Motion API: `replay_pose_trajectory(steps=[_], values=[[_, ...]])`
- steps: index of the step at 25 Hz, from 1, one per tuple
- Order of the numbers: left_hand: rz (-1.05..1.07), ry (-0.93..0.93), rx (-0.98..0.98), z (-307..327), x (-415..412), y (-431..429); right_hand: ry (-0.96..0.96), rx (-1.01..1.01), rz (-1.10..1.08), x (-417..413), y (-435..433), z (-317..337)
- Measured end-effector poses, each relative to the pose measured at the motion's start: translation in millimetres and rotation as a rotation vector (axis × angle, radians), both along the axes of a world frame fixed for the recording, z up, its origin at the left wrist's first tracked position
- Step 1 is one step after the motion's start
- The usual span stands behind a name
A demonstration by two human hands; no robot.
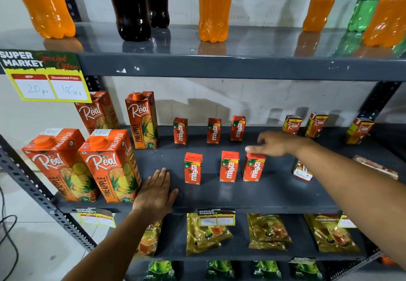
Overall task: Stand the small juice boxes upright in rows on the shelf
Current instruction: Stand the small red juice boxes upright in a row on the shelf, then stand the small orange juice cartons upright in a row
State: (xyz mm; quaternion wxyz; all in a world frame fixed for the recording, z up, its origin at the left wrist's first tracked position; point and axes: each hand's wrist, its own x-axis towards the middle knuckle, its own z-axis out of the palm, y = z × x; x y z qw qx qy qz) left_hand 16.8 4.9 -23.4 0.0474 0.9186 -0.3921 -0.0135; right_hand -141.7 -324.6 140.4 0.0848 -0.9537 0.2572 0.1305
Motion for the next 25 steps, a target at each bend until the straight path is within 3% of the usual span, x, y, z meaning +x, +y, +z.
replay_pose_trajectory(steps=[4,9,14,19,25], values=[[-0.015,0.042,-0.222,-4,-47,9,-0.197,-0.007,-0.076,-53,-51,15],[-0.371,-0.027,-0.291,-7,-174,-67,0.052,-0.178,-0.174,-143,-95,7],[-0.425,-0.081,-0.252,17,-215,-209,0.305,-0.340,0.091,-187,-83,-8],[-0.299,0.012,-0.063,6,-204,-268,0.191,-0.503,0.303,-185,-76,-16],[-0.284,0.062,-0.066,-5,-203,-269,0.083,-0.525,0.410,-134,-100,-43]])
